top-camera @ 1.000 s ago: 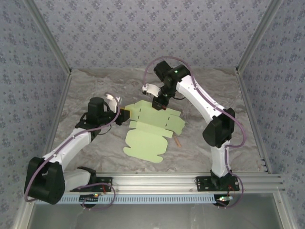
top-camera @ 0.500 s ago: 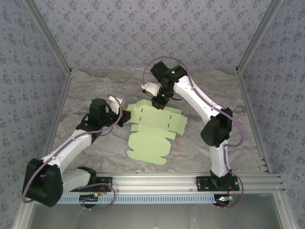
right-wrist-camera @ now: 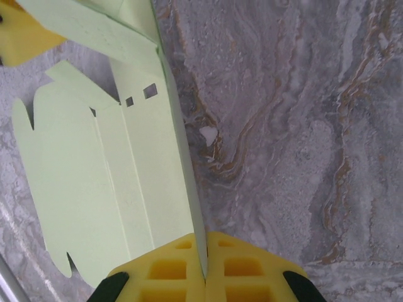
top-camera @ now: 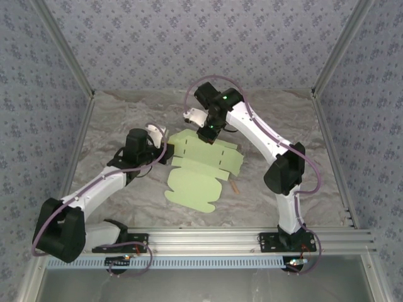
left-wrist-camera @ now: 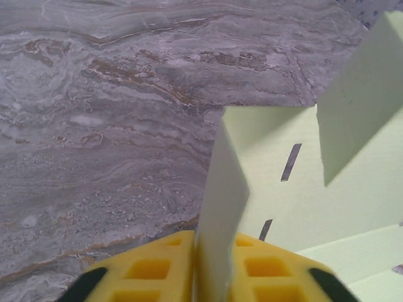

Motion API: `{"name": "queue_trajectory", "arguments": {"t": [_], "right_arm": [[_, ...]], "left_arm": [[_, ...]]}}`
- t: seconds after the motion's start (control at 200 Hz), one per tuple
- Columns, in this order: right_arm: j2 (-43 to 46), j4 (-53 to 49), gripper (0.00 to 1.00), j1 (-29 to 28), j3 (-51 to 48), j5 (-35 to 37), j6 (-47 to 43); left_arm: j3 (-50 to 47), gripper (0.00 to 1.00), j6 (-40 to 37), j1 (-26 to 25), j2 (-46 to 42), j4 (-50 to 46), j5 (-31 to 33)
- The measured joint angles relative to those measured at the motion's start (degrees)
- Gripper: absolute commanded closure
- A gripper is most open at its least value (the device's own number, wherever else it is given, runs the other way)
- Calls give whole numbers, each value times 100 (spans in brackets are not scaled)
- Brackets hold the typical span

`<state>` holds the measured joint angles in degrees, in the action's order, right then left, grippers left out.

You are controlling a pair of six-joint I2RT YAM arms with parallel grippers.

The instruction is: Fold the paper box

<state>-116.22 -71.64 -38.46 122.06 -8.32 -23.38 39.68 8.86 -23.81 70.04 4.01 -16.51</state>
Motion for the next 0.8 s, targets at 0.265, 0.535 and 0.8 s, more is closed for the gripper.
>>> {"name": "queue_trajectory", "arguments": {"t": [0.265, 0.535, 0.8], "right_arm": [[11, 31, 100, 127, 7, -44, -227], [479, 664, 100, 157, -708, 214, -525], [131, 1453, 100, -350, -750, 1231, -603]], "left_arm": [[-120, 48, 225, 127, -190, -122, 160], [-758, 48, 1049, 496, -855, -96, 46], [-1110, 60, 2013, 496, -855, -59, -289]]}}
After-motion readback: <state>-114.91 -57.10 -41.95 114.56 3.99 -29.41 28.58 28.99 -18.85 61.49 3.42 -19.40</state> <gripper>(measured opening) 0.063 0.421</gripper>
